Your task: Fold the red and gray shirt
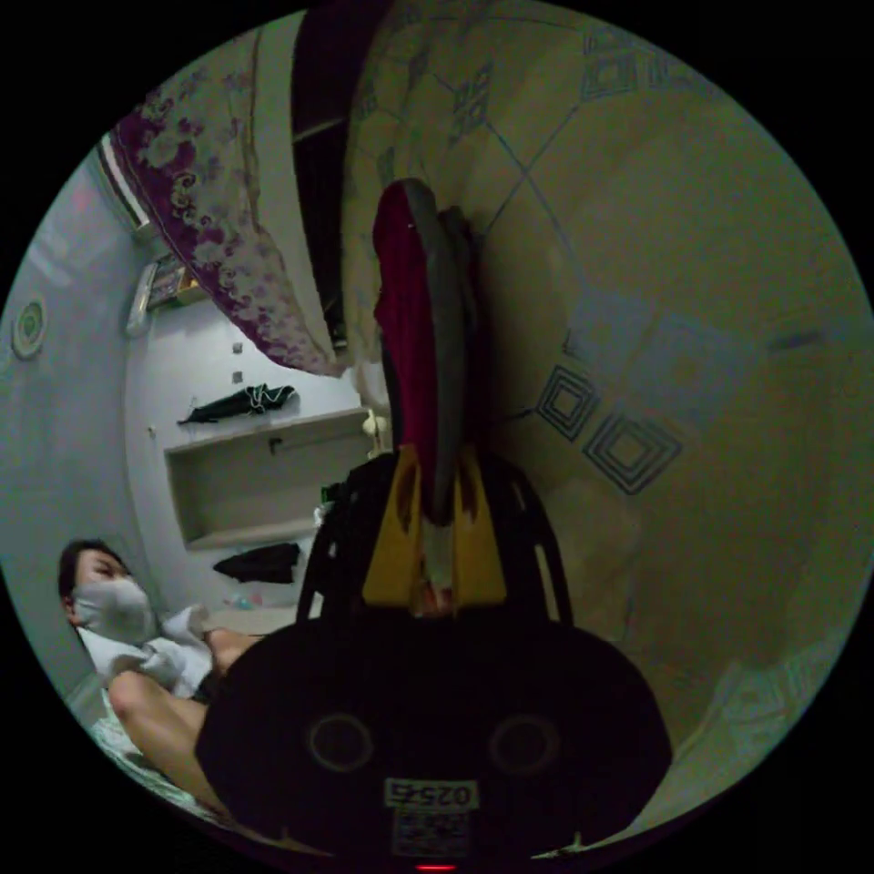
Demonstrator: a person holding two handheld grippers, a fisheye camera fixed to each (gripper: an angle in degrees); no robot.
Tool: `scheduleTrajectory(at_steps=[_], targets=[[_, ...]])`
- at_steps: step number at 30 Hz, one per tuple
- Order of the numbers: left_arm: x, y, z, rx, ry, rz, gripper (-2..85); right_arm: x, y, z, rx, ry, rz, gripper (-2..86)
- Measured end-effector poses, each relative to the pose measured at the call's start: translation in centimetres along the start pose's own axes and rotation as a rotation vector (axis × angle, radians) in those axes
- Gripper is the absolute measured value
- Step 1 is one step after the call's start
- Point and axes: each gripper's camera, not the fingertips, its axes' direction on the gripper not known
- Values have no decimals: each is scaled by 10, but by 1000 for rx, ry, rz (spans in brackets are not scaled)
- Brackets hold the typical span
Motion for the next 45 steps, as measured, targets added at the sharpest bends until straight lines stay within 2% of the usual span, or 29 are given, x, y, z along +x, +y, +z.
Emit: scheduleTrajectory(at_steps=[4,8,11,14,16,17,19,22,27,31,34,39,41,45], targets=[[53,10,-54,-110,273,-288,9,-30,12,68,-161,-66,3,46],[138,24,-133,-119,349,-285,8,-94,13,164,-386,-8,-92,45],[201,35,-210,-37,469,-273,8,-142,10,273,-576,-4,-101,46],[268,52,-305,102,528,-181,8,-195,15,407,-774,-14,-151,47],[324,79,-394,288,529,-100,8,-248,35,523,-924,-16,-281,48],[339,88,-417,341,526,-78,8,-260,43,550,-958,-23,-315,48],[396,128,-505,544,518,6,8,-307,88,658,-1080,-78,-424,48],[464,190,-594,762,476,78,8,-345,155,775,-1226,-186,-446,47],[540,297,-668,974,436,122,7,-375,276,924,-1457,-187,-482,47],[569,369,-697,1148,395,60,6,-357,366,1044,-1627,-142,-358,48],[575,385,-713,1208,397,-22,6,-346,410,1122,-1688,-66,-332,47],[587,375,-766,1260,381,-79,6,-359,461,1230,-1677,-10,-349,46],[606,366,-802,1291,358,-46,7,-384,478,1270,-1661,-46,-400,46],[683,343,-876,1365,145,163,7,-456,514,1338,-1597,-183,-569,47]])
